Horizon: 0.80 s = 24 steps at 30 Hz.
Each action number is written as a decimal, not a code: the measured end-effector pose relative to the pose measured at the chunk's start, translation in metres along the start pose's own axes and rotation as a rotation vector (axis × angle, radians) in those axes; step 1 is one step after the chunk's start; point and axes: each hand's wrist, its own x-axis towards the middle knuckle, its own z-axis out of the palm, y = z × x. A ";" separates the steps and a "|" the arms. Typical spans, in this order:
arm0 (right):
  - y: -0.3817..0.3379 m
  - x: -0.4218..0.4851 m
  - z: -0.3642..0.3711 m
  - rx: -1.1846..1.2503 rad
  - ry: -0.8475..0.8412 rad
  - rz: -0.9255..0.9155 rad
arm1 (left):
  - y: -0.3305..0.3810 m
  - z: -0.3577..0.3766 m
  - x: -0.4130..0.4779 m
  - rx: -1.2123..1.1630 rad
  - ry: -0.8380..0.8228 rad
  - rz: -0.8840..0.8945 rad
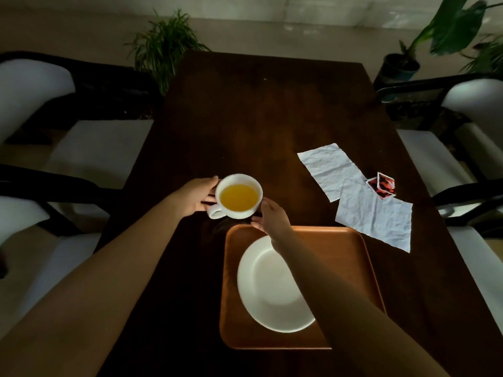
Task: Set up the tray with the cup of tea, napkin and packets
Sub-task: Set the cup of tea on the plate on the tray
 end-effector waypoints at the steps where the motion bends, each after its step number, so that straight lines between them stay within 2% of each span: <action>1: 0.000 0.001 0.001 0.032 -0.006 0.004 | -0.003 -0.002 0.004 -0.003 -0.027 0.002; 7: -0.004 0.004 0.006 0.155 0.001 0.031 | -0.007 -0.006 0.012 -0.009 -0.138 0.051; 17: -0.017 -0.012 -0.011 0.349 -0.031 0.118 | -0.003 0.003 -0.013 -0.142 -0.067 0.042; 21: -0.016 -0.027 -0.027 0.320 -0.056 0.131 | -0.012 0.018 -0.036 -0.193 -0.045 0.052; 24: -0.012 -0.042 -0.046 0.236 -0.167 0.058 | -0.020 0.033 -0.059 -0.224 -0.032 0.059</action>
